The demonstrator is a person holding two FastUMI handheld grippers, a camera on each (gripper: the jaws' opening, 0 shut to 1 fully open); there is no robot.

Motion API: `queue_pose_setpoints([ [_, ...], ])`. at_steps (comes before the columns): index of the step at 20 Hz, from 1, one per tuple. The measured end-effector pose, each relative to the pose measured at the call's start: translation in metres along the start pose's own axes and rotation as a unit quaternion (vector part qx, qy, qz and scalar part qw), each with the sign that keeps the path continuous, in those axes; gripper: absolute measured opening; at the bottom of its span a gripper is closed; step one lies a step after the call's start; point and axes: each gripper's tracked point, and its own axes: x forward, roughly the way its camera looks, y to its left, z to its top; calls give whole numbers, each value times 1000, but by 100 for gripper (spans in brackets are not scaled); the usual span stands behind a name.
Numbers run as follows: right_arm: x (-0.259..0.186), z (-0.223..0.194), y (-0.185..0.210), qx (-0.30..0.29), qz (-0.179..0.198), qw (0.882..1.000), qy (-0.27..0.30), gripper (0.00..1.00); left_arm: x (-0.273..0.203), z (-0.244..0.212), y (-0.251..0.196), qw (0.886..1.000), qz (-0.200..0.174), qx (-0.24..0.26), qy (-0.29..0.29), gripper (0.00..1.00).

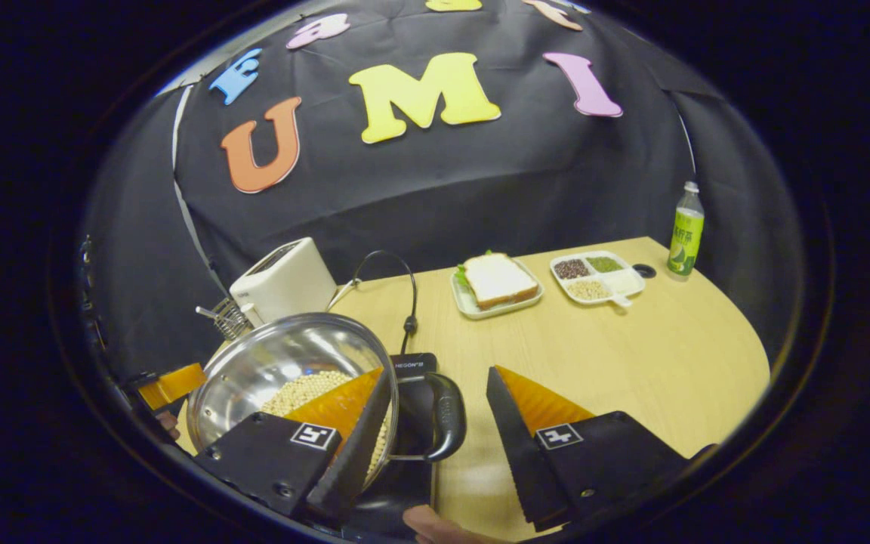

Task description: First push the handle of the pot to place it horizontally, then grasp the pot with both hands and set it on the induction cooktop.

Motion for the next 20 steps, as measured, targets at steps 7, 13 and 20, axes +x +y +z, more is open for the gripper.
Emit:
queue_pose_setpoints([
  [7,-70,36,-2,-14,2,998,-67,82,-67,55,-30,997,-11,24,-72,96],
  [13,-159,74,-5,-19,12,988,-155,99,-149,107,-51,987,-3,59,-152,95],
  [20,-254,91,-34,-45,-4,976,-212,98,-239,116,-98,978,-22,70,-196,95],
])
